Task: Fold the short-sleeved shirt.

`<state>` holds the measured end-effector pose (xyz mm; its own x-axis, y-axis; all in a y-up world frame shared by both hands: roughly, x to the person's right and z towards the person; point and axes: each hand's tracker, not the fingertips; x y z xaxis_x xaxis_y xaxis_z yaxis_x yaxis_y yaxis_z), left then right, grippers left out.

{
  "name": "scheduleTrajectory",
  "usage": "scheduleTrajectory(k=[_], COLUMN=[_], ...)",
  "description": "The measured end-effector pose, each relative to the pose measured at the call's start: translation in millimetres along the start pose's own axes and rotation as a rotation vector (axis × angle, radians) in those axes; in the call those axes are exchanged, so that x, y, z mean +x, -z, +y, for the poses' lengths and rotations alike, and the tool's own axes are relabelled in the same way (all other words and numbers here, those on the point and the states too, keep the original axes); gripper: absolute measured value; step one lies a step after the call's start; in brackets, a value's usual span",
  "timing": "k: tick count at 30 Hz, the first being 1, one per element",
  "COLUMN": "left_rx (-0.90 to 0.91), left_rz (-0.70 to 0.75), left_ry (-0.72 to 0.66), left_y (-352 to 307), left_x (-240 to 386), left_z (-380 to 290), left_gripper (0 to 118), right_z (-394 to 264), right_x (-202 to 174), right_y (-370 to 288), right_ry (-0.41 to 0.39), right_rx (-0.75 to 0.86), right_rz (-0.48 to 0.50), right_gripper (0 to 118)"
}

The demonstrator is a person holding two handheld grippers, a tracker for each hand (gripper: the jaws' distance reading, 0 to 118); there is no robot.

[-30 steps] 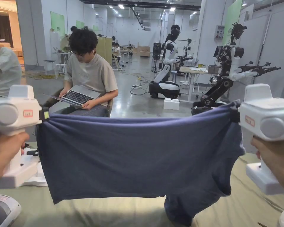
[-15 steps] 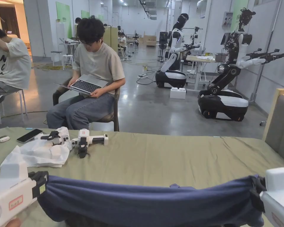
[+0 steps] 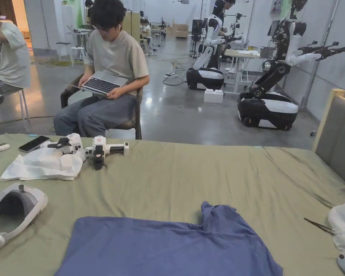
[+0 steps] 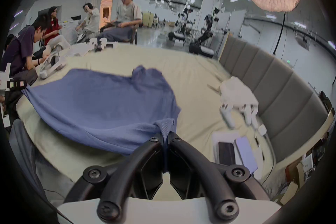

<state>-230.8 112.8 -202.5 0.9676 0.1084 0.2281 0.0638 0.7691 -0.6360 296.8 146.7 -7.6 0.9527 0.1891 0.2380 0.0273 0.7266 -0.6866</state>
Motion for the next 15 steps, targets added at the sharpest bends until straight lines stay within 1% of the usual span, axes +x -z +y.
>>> scheduleTrajectory(k=[2,7,9,11,12,13,14,15], left_rx=[-0.041,-0.149,-0.179,-0.199,-0.206,-0.218,-0.222,-0.222], left_rz=[0.012,0.031,0.04,0.052,0.061,0.072,0.069,0.08], left_ry=[0.023,0.066,0.091,0.1,0.102,0.103,0.101,0.101], left_y=[7,23,29,35,38,37,38,38], left_x=[0,1,3,2,1,3,2,2], left_z=[-18,-48,-58,-62,-64,-66,-65,-65], left_gripper=[2,4,5,10,14,22,29,33], right_z=[-17,-56,-65,-73,-74,-74,-73,-75], right_x=[-5,-14,-17,-18,-18,-18,-18,-17], right_y=[10,33,39,44,45,46,45,47], right_ry=[-0.015,-0.005,0.004,0.016,0.019,0.028,0.035,0.036], right_rx=[-0.063,-0.195,-0.218,-0.231,-0.238,-0.241,-0.238,-0.234], right_rz=[0.018,0.04,0.036,0.034,0.034,0.036,0.036,0.036], right_gripper=[2,4,8,12,17,33,37,40])
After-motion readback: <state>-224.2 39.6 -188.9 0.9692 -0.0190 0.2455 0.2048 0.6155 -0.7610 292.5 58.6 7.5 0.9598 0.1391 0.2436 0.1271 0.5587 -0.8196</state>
